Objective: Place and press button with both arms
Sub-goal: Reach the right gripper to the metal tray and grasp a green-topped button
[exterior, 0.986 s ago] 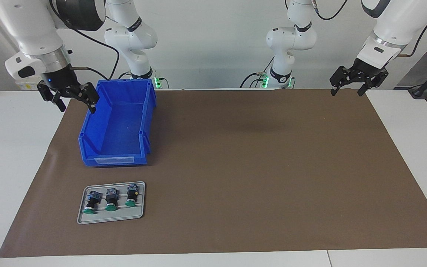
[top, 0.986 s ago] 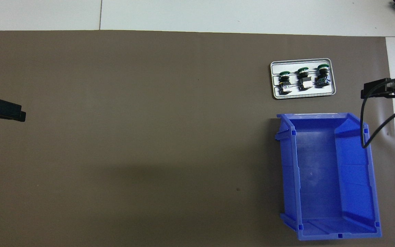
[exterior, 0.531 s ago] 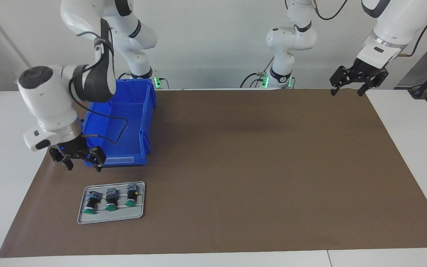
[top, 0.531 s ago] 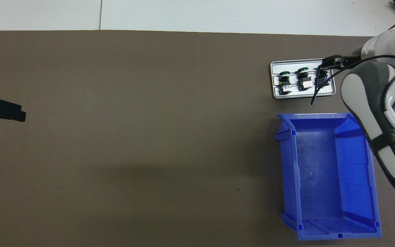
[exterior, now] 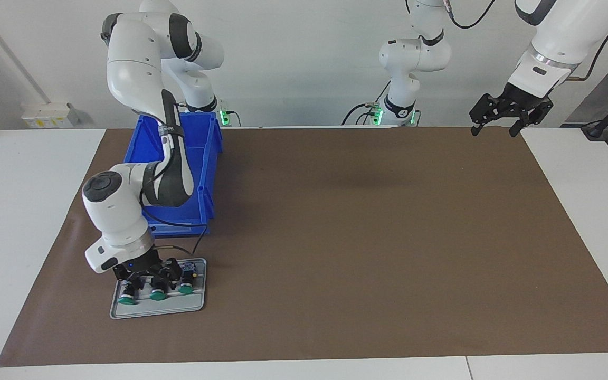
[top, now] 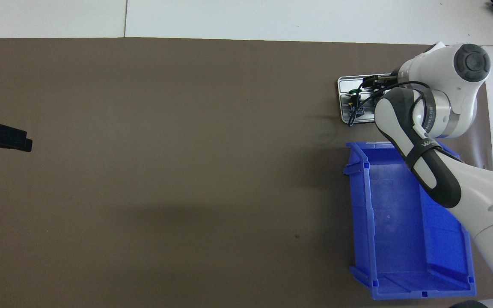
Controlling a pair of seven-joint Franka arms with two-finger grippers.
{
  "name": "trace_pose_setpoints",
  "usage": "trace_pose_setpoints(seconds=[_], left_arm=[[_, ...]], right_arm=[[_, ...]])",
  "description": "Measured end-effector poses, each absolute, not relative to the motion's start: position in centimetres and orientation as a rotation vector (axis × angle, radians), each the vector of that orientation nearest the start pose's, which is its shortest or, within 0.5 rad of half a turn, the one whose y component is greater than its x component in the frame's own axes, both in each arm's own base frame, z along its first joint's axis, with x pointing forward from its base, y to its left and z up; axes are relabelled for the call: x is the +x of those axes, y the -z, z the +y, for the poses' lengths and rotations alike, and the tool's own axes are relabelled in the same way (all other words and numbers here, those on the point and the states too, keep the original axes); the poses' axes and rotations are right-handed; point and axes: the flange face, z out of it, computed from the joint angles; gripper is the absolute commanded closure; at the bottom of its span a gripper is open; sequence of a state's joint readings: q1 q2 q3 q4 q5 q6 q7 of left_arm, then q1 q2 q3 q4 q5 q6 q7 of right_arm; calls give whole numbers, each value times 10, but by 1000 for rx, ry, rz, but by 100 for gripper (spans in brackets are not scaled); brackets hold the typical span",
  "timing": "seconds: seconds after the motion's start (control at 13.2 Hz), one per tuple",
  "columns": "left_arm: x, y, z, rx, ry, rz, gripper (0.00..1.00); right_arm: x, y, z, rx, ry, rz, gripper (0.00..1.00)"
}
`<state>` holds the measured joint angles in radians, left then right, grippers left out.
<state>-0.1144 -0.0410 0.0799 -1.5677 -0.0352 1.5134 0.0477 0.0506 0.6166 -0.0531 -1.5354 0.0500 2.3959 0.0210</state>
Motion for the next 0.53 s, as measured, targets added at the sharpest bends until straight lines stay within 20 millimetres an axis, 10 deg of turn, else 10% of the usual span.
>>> trace_pose_setpoints(seconds=[0.53], left_arm=[[536, -643, -21, -3177, -21, 134, 0]], right_arm=[[718, -295, -12, -3122, 385, -29, 17]])
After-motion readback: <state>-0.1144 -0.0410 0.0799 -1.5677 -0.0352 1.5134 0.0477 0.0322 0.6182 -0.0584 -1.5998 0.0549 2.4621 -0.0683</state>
